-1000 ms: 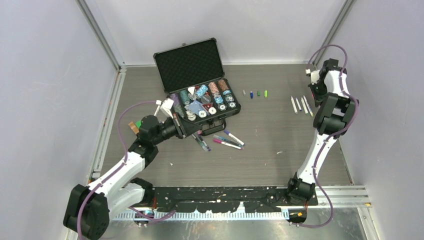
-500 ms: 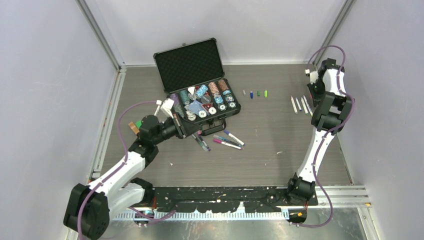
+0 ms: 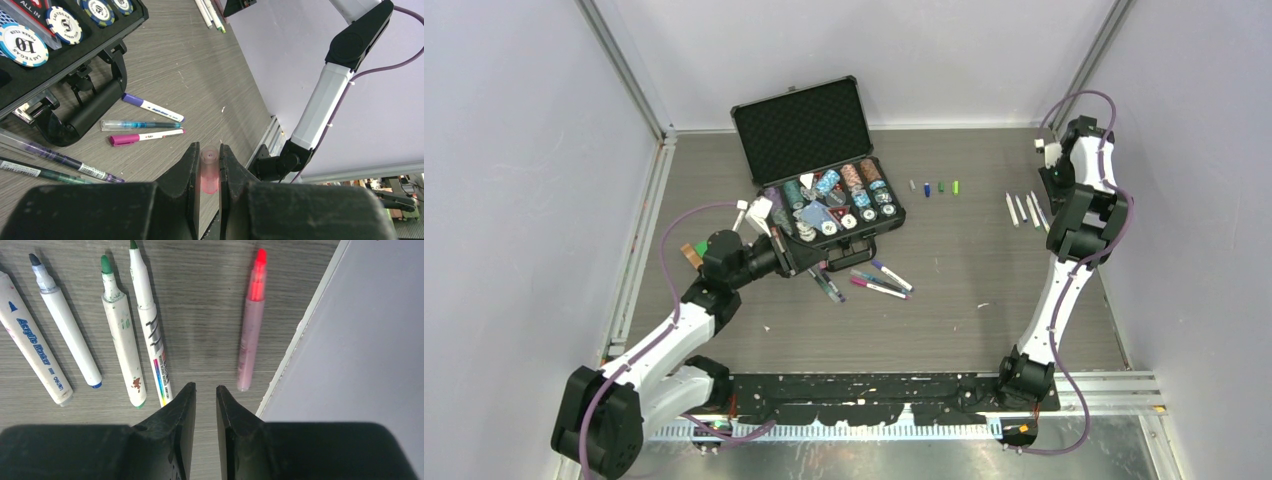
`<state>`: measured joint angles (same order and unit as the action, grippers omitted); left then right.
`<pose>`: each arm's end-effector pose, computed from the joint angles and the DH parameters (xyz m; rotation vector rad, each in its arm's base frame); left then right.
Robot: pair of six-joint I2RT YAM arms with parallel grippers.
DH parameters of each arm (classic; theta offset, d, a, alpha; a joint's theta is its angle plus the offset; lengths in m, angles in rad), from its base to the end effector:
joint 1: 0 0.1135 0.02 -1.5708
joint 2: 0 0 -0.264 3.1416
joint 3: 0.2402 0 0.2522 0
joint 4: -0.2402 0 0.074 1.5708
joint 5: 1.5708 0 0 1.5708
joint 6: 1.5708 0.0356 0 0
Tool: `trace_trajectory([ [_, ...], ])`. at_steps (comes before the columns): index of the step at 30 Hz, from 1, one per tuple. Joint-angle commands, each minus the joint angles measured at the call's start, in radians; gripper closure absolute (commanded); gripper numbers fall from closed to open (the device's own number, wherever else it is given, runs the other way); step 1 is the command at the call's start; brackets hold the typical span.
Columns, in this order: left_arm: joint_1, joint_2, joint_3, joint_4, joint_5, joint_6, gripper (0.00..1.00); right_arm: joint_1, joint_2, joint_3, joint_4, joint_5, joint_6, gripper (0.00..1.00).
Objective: Open the pen caps
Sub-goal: Place the pen at the center of the board.
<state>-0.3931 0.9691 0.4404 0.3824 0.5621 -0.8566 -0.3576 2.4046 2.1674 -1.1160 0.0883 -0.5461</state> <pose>0.1917 -0.1000 0.2442 0.0239 1.9078 -1.3686 0.4591 -0.1749 0.1848 -0.2655 2.9613 -0.2600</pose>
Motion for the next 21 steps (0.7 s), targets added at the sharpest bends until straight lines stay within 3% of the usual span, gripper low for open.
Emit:
trace_trajectory([
  [1, 0.003, -0.013, 0.039, 0.004, 0.024, 0.004, 0.99, -0.004, -0.002, 0.039, -0.016, -0.002, 0.001, 0.73],
  [10, 0.003, -0.023, 0.059, -0.027, 0.029, -0.002, 0.99, -0.005, -0.068, 0.024, -0.022, -0.052, 0.013, 0.73],
  [21, 0.002, 0.009, 0.164, -0.077, 0.072, -0.063, 0.99, -0.042, -0.219, -0.107, 0.104, -0.074, -0.001, 0.67],
])
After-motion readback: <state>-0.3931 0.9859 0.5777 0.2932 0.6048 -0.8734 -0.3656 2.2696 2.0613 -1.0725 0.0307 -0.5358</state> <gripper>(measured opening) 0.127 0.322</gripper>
